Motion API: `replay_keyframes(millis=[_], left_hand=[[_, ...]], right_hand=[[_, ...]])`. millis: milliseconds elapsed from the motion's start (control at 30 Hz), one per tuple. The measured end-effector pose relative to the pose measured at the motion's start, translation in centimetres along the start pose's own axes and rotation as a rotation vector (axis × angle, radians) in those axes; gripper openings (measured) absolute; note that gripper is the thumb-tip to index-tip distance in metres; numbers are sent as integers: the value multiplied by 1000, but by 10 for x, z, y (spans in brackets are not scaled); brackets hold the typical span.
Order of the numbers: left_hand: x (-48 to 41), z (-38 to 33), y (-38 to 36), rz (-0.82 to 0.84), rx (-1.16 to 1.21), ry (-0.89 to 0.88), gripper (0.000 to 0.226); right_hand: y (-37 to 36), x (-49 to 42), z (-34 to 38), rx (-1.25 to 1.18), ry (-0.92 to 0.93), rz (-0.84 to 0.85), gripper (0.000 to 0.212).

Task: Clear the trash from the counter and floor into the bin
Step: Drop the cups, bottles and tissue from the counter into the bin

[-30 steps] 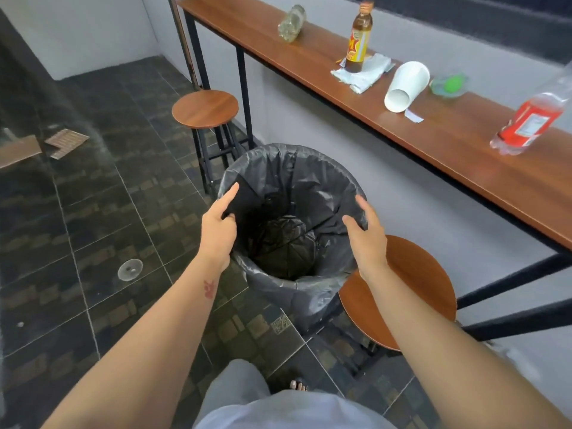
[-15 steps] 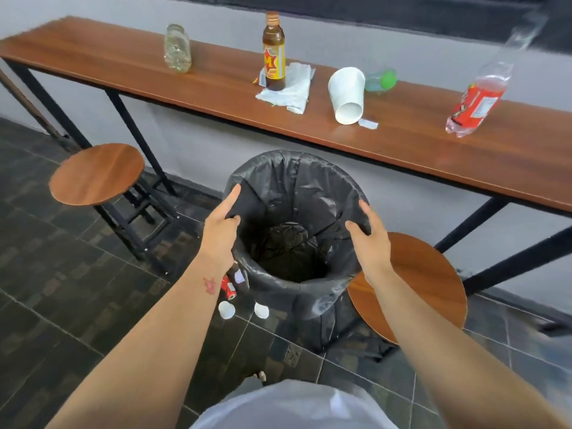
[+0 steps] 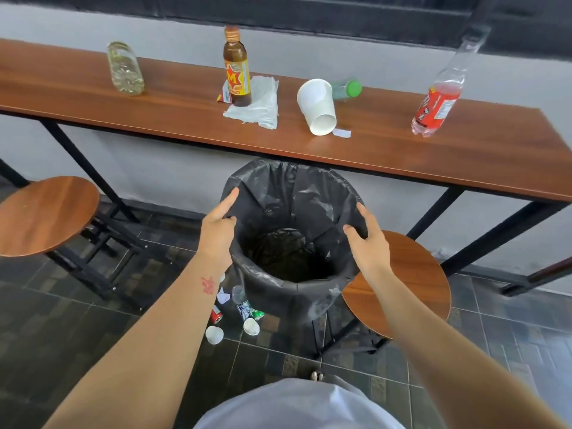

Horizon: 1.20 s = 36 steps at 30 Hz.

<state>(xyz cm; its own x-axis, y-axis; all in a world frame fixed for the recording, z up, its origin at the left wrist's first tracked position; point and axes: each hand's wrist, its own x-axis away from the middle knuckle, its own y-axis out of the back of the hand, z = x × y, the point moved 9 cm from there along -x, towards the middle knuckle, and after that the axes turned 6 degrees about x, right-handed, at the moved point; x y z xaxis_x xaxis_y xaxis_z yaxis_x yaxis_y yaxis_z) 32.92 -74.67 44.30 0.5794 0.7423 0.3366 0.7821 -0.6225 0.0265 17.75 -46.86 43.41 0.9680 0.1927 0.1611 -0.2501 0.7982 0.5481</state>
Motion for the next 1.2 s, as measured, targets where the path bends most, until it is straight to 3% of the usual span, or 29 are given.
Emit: replay_keyframes(millis=[133,233,400,567,867,1200], left_hand=[[-2,2,-4,-11,24,18,56],[1,3,-5,-10,62,18,56],[2,2,3,-29,70,3,56],[-3,-2,2,-21,66,5,55],[-13,-1,7,-55,150,17,59],[-12,-7,6,-75,156,2,57]], right_hand=[[3,-4,2,257,57,7,58],[11,0,20,438,192,-96,61],[15,15,74,332,523,-254,57],[8,-18,134,354,649,-300,66],[-27,-109,191,539,479,-163,86],[-23,-113,192,382,589,-266,71]])
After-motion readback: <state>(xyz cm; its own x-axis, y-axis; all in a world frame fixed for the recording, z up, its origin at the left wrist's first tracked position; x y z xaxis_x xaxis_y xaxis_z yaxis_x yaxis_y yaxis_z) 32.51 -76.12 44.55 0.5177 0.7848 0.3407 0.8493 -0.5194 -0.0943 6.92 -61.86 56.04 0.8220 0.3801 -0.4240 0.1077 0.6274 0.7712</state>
